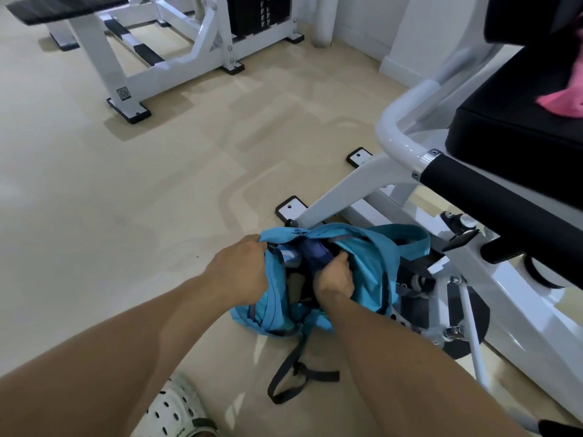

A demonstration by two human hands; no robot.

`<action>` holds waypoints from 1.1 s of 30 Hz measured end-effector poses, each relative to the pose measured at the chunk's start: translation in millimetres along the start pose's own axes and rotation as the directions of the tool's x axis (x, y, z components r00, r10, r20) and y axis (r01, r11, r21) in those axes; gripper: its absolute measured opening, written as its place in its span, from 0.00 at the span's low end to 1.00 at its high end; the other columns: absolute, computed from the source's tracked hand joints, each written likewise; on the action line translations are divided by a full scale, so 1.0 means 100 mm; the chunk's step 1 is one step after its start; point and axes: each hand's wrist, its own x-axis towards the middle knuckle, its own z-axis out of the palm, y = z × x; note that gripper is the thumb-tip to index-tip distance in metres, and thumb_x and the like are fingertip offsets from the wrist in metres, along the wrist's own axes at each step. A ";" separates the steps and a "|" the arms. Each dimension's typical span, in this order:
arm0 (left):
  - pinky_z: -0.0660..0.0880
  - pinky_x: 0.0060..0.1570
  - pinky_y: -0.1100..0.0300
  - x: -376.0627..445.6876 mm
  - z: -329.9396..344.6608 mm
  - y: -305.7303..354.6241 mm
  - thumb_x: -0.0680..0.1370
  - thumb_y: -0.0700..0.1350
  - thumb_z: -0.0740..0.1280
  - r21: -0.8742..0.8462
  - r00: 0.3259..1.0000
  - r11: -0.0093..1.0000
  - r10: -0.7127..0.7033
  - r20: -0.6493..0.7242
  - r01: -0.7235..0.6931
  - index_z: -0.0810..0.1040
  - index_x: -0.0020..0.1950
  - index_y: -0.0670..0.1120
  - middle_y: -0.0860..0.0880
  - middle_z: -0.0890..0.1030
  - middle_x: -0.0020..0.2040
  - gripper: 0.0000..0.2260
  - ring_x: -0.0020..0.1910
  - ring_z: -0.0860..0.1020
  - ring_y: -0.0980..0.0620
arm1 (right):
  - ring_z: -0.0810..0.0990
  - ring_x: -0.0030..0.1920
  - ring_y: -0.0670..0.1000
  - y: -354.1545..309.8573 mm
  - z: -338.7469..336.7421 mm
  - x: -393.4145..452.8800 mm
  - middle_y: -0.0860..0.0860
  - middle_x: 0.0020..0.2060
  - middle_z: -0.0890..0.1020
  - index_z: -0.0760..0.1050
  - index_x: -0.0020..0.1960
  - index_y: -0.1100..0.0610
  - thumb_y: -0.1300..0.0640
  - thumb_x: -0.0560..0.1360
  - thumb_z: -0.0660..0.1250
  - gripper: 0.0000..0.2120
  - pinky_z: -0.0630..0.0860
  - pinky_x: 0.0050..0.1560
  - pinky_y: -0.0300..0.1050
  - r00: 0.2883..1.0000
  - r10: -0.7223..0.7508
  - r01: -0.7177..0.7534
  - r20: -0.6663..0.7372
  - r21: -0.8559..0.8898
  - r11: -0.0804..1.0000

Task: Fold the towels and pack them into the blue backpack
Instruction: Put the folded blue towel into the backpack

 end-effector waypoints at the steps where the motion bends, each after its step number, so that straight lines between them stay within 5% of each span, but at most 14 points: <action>1: 0.76 0.55 0.51 0.00 0.00 -0.01 0.75 0.36 0.61 0.002 1.000 1.000 0.003 0.004 -0.003 0.74 0.60 0.43 0.48 0.73 0.61 0.14 0.55 0.77 0.44 | 0.76 0.65 0.62 0.02 0.01 -0.05 0.57 0.66 0.76 0.63 0.70 0.56 0.60 0.77 0.65 0.22 0.73 0.61 0.56 1.000 -0.023 0.023 -0.003 -0.005 1.000; 7: 0.77 0.58 0.48 0.01 -0.02 0.04 0.75 0.36 0.61 0.047 1.000 0.999 0.000 0.003 0.000 0.73 0.61 0.43 0.47 0.73 0.61 0.14 0.57 0.78 0.43 | 0.79 0.54 0.60 0.13 0.26 -0.44 0.53 0.53 0.78 0.64 0.54 0.51 0.56 0.75 0.64 0.11 0.75 0.53 0.54 0.979 -0.168 0.170 0.114 -0.006 0.985; 12: 0.75 0.62 0.50 0.00 0.00 0.05 0.76 0.35 0.63 0.124 1.000 0.992 -0.016 -0.024 0.019 0.71 0.70 0.43 0.47 0.67 0.73 0.22 0.63 0.77 0.44 | 0.79 0.55 0.60 -0.04 0.33 -0.37 0.55 0.55 0.79 0.67 0.54 0.53 0.58 0.78 0.61 0.06 0.76 0.53 0.53 0.983 -0.069 0.055 0.170 0.087 0.995; 16: 0.75 0.62 0.50 0.01 -0.01 0.07 0.77 0.35 0.63 0.121 0.999 0.992 -0.021 -0.044 0.026 0.71 0.71 0.43 0.47 0.67 0.74 0.22 0.64 0.77 0.44 | 0.78 0.50 0.58 -0.16 0.37 -0.30 0.57 0.53 0.79 0.65 0.51 0.53 0.59 0.81 0.59 0.02 0.78 0.53 0.57 0.989 -0.031 -0.004 0.147 0.234 0.972; 18: 0.76 0.59 0.51 0.00 -0.01 0.07 0.77 0.35 0.63 0.115 0.999 0.993 -0.015 -0.044 0.020 0.72 0.67 0.42 0.46 0.69 0.71 0.19 0.61 0.77 0.44 | 0.78 0.55 0.59 -0.16 0.43 -0.27 0.58 0.59 0.78 0.68 0.57 0.56 0.59 0.82 0.58 0.05 0.76 0.57 0.54 0.974 0.036 -0.090 0.221 0.236 0.968; 21: 0.77 0.57 0.51 0.00 0.00 0.06 0.76 0.34 0.62 0.122 0.999 0.992 -0.009 -0.039 0.014 0.73 0.64 0.42 0.47 0.70 0.67 0.16 0.58 0.78 0.45 | 0.73 0.70 0.60 -0.08 0.49 -0.23 0.60 0.70 0.73 0.63 0.73 0.62 0.59 0.82 0.59 0.21 0.70 0.70 0.53 0.917 0.148 -0.191 0.370 0.081 0.978; 28: 0.76 0.61 0.52 0.05 0.03 0.03 0.77 0.36 0.63 0.139 0.999 0.990 0.009 -0.035 -0.004 0.70 0.71 0.43 0.48 0.67 0.73 0.21 0.63 0.76 0.45 | 0.77 0.61 0.61 -0.05 0.49 -0.26 0.59 0.63 0.77 0.67 0.68 0.55 0.62 0.79 0.60 0.18 0.75 0.62 0.56 0.952 -0.002 -0.046 0.306 0.149 0.988; 33: 0.76 0.60 0.51 0.08 0.07 -0.01 0.77 0.35 0.63 0.121 1.000 0.993 0.019 -0.023 -0.016 0.72 0.68 0.42 0.46 0.69 0.70 0.18 0.60 0.77 0.45 | 0.72 0.71 0.59 0.02 0.53 -0.22 0.59 0.72 0.72 0.66 0.76 0.60 0.60 0.84 0.53 0.20 0.68 0.70 0.50 0.933 0.048 -0.026 0.356 -0.064 0.998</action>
